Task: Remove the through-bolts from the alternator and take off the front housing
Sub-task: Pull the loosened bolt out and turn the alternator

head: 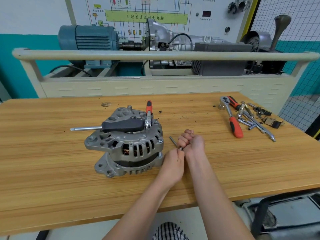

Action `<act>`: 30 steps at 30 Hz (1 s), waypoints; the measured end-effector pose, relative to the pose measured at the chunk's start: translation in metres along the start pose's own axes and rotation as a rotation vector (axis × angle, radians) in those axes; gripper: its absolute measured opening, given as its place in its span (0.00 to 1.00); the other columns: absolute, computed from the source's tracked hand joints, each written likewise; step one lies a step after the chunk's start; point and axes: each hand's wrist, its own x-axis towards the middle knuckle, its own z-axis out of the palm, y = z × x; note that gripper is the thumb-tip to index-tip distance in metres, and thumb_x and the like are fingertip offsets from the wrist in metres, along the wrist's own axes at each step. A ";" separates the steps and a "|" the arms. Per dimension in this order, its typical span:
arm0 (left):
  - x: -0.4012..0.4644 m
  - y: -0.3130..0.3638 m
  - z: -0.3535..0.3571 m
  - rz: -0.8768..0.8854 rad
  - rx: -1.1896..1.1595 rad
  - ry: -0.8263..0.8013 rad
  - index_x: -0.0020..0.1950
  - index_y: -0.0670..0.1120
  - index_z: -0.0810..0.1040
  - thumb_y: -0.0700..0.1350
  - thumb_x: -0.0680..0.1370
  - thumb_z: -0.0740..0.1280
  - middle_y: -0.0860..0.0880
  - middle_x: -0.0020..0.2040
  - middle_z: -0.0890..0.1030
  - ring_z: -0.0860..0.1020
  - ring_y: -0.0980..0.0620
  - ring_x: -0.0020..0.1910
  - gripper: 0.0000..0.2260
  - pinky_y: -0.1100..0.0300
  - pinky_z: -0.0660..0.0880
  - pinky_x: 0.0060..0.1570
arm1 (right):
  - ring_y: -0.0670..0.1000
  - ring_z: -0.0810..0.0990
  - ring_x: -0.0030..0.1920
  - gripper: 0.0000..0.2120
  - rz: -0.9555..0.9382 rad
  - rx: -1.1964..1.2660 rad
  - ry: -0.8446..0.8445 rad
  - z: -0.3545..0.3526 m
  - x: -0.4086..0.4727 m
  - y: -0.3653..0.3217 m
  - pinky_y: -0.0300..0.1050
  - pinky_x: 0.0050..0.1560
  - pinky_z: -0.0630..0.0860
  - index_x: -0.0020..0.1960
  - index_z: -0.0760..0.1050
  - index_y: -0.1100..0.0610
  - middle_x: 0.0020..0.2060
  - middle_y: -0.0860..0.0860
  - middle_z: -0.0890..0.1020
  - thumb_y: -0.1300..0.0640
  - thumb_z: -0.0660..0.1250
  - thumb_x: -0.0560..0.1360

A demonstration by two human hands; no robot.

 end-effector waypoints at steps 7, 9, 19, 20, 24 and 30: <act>-0.002 0.001 0.003 -0.006 -0.029 0.013 0.35 0.46 0.66 0.40 0.82 0.52 0.50 0.31 0.69 0.65 0.54 0.30 0.16 0.61 0.61 0.30 | 0.43 0.56 0.17 0.19 -0.060 0.014 -0.148 -0.005 -0.002 -0.003 0.35 0.16 0.51 0.34 0.64 0.56 0.18 0.45 0.61 0.59 0.49 0.83; -0.002 -0.002 0.003 -0.002 -0.034 0.022 0.36 0.47 0.66 0.41 0.82 0.53 0.51 0.31 0.69 0.65 0.55 0.30 0.15 0.63 0.60 0.30 | 0.42 0.57 0.18 0.19 -0.097 -0.111 -0.241 -0.006 -0.002 -0.003 0.34 0.17 0.52 0.35 0.64 0.56 0.19 0.45 0.61 0.57 0.50 0.84; -0.001 0.001 0.001 -0.026 -0.072 -0.006 0.38 0.47 0.67 0.39 0.81 0.55 0.52 0.31 0.69 0.65 0.53 0.32 0.12 0.59 0.62 0.32 | 0.45 0.49 0.25 0.16 -0.170 -0.275 -0.467 -0.009 -0.011 0.000 0.34 0.20 0.51 0.36 0.63 0.58 0.19 0.44 0.61 0.57 0.50 0.82; -0.001 0.001 0.001 -0.031 -0.068 -0.005 0.37 0.47 0.67 0.39 0.80 0.55 0.52 0.31 0.68 0.65 0.53 0.31 0.12 0.60 0.62 0.31 | 0.45 0.50 0.25 0.16 -0.181 -0.294 -0.483 -0.009 -0.012 0.001 0.34 0.20 0.52 0.36 0.63 0.58 0.19 0.44 0.61 0.58 0.50 0.82; -0.001 0.003 0.000 -0.050 -0.038 -0.002 0.34 0.49 0.64 0.40 0.80 0.54 0.53 0.29 0.66 0.63 0.56 0.28 0.15 0.66 0.60 0.24 | 0.44 0.52 0.23 0.14 -0.238 -0.391 -0.549 -0.011 -0.014 0.003 0.35 0.21 0.52 0.37 0.63 0.59 0.19 0.44 0.62 0.59 0.51 0.80; 0.001 0.008 -0.001 -0.104 -0.056 0.035 0.31 0.48 0.66 0.41 0.80 0.56 0.53 0.25 0.66 0.62 0.57 0.25 0.16 0.65 0.58 0.23 | 0.42 0.58 0.21 0.15 -0.343 -0.393 -0.534 -0.013 -0.019 0.007 0.33 0.21 0.57 0.36 0.63 0.59 0.20 0.44 0.62 0.61 0.51 0.81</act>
